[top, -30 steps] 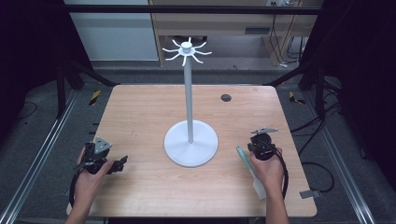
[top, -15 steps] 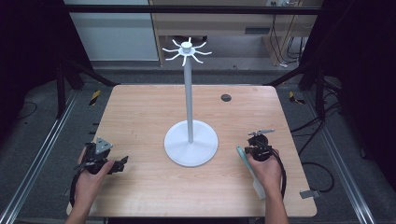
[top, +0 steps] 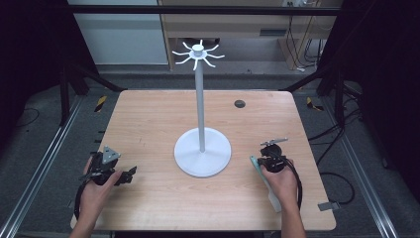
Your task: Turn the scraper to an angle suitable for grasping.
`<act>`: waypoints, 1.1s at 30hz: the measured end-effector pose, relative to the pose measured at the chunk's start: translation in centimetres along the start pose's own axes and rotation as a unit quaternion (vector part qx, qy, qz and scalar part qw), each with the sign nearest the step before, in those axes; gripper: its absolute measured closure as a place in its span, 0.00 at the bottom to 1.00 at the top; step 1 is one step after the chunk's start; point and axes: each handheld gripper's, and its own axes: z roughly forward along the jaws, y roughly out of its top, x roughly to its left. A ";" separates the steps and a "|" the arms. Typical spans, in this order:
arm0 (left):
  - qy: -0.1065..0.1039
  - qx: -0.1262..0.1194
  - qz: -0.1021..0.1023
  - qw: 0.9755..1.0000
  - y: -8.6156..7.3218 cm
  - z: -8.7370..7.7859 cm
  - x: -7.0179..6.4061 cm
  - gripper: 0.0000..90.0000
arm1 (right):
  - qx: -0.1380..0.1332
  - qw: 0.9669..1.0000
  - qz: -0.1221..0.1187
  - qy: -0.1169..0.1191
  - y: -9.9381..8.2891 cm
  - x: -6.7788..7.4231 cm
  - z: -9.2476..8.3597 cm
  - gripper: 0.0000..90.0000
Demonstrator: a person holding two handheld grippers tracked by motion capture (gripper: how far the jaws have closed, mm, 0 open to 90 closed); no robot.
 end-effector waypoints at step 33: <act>0.007 -0.014 -0.011 1.000 -0.1 -0.5 0.2 0.03 | 0.018 0.995 -0.089 0.041 2.5 4.9 -1.7 0.88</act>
